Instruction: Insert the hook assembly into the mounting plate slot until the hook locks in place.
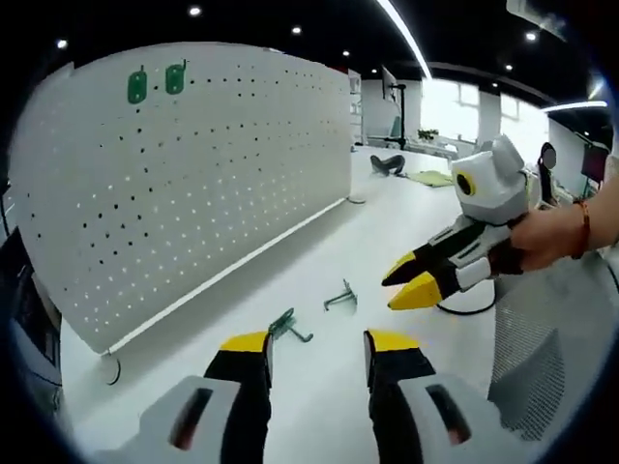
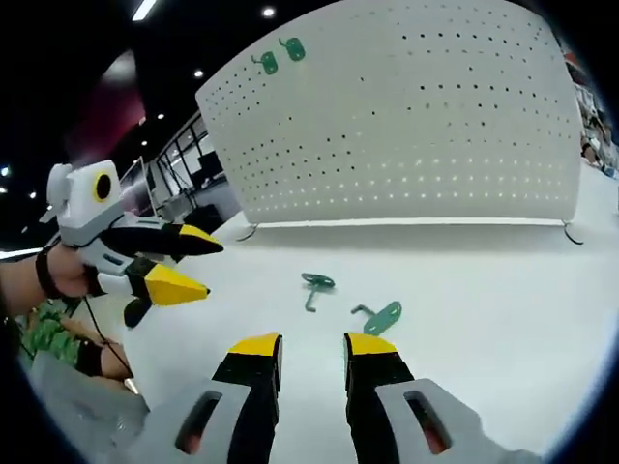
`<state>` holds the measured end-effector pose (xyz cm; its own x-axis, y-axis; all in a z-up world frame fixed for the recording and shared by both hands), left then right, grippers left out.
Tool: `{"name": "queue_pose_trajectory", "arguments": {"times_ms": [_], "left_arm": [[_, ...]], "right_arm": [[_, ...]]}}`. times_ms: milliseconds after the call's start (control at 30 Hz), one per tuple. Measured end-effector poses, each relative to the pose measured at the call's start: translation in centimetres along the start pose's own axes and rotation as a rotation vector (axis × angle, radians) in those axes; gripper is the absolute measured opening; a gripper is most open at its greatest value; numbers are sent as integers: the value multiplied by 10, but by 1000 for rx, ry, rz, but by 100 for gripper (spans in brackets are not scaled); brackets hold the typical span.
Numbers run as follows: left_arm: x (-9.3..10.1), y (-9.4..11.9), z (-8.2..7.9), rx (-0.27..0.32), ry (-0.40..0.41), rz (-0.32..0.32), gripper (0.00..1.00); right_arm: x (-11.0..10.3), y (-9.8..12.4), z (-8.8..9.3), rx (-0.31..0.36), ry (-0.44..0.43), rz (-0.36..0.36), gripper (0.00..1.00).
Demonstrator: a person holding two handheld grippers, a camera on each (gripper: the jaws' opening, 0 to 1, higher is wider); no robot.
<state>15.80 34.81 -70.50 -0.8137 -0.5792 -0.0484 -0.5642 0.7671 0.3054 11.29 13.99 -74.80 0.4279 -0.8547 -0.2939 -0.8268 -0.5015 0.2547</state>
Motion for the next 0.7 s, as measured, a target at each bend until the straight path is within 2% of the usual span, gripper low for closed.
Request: {"name": "queue_pose_trajectory", "arguments": {"times_ms": [100,200,400,700], "left_arm": [[-4,-5,3,-14,-5,10,39],[-8,-11,6,-53,-54,25,38],[-14,-21,10,-90,-86,46,37],[-20,-37,16,-129,-158,71,30]], "right_arm": [[-1,0,3,-15,0,-11,25],[-2,1,3,-16,0,-16,25],[-5,2,8,-31,-1,-27,25],[-7,3,12,-44,-11,-33,25]]}}
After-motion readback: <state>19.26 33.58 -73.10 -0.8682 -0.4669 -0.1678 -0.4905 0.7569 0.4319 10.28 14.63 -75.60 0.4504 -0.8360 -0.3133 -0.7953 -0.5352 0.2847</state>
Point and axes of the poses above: the point that each gripper's makers call its tool centre point, and the gripper's own axes: y roughly backward along the fingers, x roughly to its right, z roughly out of its underside, the point moved 10 cm from there along y, roughly backward along the fingers, and after that the axes turned 14 degrees about x, right-handed, at the moved point
